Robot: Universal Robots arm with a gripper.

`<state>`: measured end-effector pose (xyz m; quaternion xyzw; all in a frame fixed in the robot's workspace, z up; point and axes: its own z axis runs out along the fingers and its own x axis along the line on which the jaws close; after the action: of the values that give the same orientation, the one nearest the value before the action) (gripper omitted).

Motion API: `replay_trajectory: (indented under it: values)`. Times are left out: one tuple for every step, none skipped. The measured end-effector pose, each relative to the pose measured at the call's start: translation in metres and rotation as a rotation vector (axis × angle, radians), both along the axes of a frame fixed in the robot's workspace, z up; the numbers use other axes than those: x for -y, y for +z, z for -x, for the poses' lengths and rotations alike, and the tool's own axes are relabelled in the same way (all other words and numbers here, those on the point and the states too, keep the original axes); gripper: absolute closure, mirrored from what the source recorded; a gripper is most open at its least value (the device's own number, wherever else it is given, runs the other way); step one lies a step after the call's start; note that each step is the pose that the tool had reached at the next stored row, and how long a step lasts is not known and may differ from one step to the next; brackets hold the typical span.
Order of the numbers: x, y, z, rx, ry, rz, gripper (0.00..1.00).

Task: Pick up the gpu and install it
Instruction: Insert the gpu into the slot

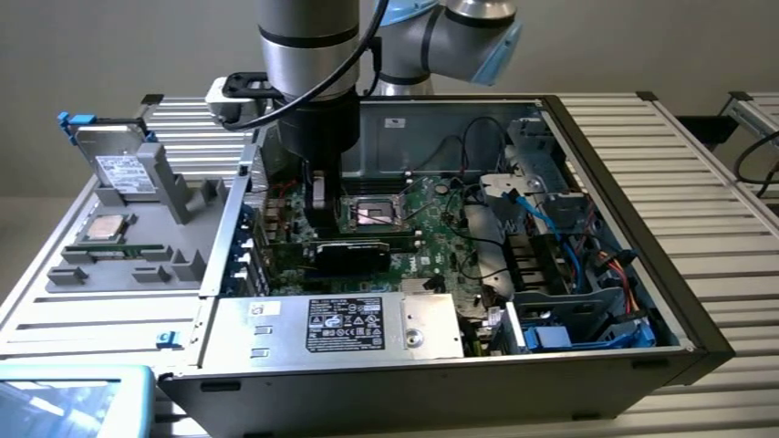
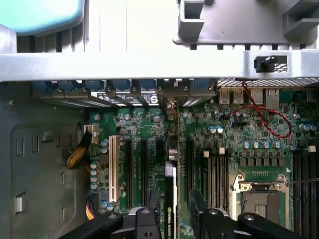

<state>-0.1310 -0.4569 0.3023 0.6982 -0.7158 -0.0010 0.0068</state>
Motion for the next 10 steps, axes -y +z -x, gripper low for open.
replay_trajectory:
  values:
    - [0.0000,0.0000,0.0000,0.0000,0.000,0.0001,0.67]
    - [0.0000,0.0000,0.0000,0.0000,0.000,0.0000,0.73]
    - [0.0000,0.0000,0.0000,-0.0001,0.000,0.0001,0.73]
    - [0.0000,0.0000,0.0000,0.0000,0.000,0.0000,0.79]
    - [0.0000,0.0000,0.0000,-0.0001,0.000,0.0001,0.85]
    - [0.0000,0.0000,0.0000,-0.0001,0.000,0.0002,0.88]
    - [0.0000,-0.0002,0.0000,-0.0001,0.000,0.0011,0.88]
    - [0.0000,-0.0012,0.0015,0.0000,0.000,0.0027,0.88]
    - [-0.0003,-0.0024,0.0042,0.0005,0.000,0.0048,0.88]
    - [-0.0006,-0.0038,0.0074,0.0008,0.000,0.0070,0.88]
